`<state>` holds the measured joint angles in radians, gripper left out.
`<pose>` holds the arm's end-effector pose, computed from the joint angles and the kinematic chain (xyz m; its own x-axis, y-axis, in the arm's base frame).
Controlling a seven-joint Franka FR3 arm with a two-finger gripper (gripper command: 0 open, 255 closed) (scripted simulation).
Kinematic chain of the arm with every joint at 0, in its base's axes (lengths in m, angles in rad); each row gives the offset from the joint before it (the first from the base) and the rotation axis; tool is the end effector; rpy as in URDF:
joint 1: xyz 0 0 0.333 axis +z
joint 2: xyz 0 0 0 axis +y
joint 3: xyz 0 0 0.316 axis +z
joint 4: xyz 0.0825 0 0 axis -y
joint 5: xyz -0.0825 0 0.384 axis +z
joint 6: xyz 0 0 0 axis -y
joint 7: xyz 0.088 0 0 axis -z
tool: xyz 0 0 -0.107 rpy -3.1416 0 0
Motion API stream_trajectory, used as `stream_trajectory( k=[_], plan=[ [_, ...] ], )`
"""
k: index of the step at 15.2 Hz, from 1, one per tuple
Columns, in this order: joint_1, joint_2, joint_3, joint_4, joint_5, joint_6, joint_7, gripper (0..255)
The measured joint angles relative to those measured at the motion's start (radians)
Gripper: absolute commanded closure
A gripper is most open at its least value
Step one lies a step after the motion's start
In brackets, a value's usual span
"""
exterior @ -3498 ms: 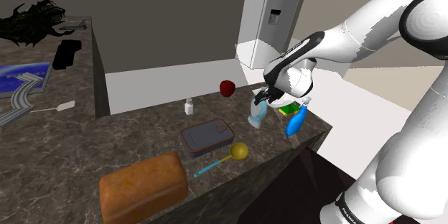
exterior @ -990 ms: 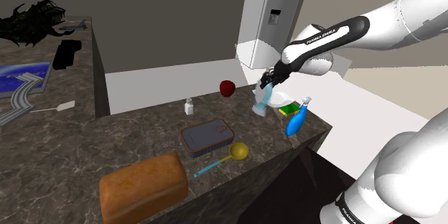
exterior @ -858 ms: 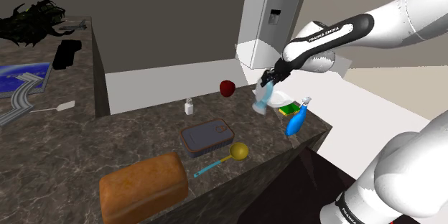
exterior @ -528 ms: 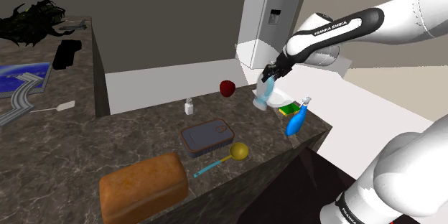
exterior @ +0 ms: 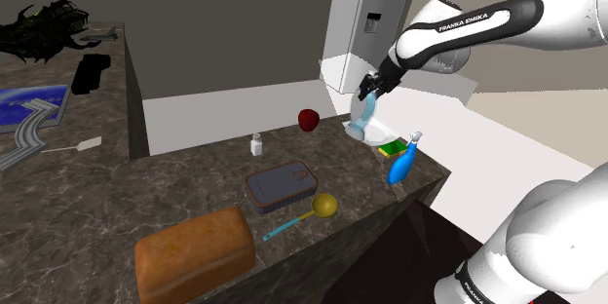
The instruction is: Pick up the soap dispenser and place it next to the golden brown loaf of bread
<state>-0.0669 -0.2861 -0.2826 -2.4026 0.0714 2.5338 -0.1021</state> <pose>0.4550 -0.1719 0.4628 0.8684 -0.2931 0.4000 -0.2772 -0.9557 -0.0986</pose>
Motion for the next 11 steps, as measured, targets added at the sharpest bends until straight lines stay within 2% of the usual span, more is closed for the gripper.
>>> stream_trajectory(
  k=[11],
  plan=[
    [-0.011,-0.046,0.014,0.104,-0.026,-0.149,0.029,255]
  ],
)
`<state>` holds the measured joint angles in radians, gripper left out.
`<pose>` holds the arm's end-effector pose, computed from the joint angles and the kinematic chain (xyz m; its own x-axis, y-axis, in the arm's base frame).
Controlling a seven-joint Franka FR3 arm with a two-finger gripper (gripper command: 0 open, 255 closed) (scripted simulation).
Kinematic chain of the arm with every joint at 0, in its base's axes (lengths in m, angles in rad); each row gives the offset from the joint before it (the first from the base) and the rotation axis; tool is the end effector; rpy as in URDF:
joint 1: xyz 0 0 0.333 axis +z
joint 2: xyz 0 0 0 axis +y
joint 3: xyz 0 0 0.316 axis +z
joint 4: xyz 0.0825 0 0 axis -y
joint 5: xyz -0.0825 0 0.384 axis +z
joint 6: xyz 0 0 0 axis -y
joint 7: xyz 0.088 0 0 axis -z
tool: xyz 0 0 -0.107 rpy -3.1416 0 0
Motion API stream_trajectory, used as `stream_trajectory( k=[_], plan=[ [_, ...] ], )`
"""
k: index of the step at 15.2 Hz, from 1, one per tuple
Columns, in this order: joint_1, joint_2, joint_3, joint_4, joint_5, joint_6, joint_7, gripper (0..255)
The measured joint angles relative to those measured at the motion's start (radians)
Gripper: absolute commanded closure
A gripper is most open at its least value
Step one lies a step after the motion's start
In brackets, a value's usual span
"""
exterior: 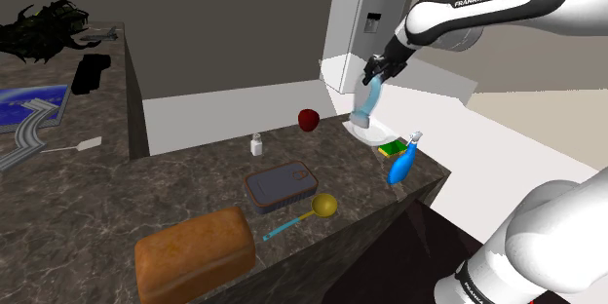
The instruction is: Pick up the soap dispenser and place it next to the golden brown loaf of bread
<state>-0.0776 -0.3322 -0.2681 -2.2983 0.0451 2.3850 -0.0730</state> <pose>0.4554 -0.1735 0.5189 0.8684 -0.2931 0.3999 -0.2772 -0.9557 -0.0986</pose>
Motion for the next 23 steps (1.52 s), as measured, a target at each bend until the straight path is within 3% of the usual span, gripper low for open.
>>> stream_trajectory(
  k=[14,23],
  plan=[
    [0.0,-0.025,0.023,0.152,-0.017,-0.175,0.038,255],
    [0.05,0.003,0.185,0.174,-0.053,-0.165,0.265,255]
  ],
)
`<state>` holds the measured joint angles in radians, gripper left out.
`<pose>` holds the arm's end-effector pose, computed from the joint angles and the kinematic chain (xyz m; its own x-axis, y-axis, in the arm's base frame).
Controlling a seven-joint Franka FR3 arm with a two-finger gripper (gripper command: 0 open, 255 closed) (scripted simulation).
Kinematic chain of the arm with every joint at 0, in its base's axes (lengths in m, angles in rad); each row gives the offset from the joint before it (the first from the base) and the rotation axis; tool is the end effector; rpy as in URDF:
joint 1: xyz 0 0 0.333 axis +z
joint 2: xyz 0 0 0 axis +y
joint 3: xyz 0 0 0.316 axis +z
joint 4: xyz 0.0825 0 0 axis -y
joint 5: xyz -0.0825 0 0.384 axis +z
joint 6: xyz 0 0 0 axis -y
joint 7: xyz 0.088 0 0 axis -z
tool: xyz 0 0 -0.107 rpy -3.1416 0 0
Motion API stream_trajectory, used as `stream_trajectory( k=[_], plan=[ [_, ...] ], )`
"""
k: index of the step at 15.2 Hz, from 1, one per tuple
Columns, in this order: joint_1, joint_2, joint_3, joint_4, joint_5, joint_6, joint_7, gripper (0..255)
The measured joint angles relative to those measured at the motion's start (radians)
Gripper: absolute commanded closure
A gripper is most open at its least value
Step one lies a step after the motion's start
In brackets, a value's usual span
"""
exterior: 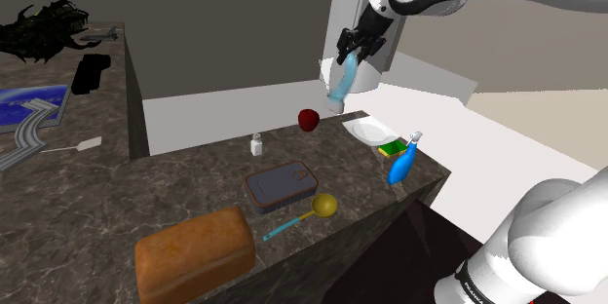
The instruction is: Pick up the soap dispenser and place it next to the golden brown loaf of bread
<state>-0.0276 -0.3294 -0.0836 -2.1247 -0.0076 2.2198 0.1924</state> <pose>0.4895 -0.0597 0.5918 0.8690 -0.2918 0.3995 -0.2761 -0.9561 -0.0978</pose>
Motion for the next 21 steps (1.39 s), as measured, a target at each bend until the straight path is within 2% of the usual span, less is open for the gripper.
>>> stream_trajectory(
  k=[11,21],
  plan=[
    [0.069,0.142,0.188,0.143,-0.075,-0.012,0.292,255],
    [0.154,0.365,0.319,0.412,-0.202,-0.091,0.546,255]
  ],
)
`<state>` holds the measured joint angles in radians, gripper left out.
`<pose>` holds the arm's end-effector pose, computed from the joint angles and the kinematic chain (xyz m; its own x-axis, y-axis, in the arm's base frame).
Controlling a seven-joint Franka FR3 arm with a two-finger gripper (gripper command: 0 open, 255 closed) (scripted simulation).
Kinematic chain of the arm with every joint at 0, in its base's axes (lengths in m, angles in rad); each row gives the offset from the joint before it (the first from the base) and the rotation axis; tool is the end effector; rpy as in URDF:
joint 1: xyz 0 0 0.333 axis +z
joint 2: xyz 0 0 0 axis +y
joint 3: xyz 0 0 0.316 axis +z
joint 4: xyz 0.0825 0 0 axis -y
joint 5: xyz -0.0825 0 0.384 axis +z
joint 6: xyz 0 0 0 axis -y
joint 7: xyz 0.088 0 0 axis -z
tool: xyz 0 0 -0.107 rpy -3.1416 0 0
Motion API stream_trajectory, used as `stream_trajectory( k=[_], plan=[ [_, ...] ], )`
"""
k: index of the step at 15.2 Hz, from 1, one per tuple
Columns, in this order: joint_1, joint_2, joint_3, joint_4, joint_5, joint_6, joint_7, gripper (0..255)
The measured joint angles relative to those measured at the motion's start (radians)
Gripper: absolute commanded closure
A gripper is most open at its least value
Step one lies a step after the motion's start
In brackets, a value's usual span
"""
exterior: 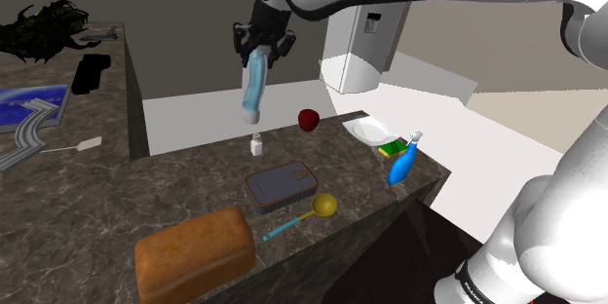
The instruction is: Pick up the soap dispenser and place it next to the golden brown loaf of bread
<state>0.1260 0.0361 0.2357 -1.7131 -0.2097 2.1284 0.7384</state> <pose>0.5724 0.2043 0.5935 0.8693 -0.2916 0.3991 -0.2761 -0.9562 -0.0973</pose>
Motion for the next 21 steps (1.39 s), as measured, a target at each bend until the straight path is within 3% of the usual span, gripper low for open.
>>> stream_trajectory(
  k=[9,21],
  plan=[
    [0.141,0.291,0.056,0.379,-0.144,-0.141,0.179,255],
    [0.143,0.303,0.049,0.245,-0.172,-0.003,0.234,255]
  ],
)
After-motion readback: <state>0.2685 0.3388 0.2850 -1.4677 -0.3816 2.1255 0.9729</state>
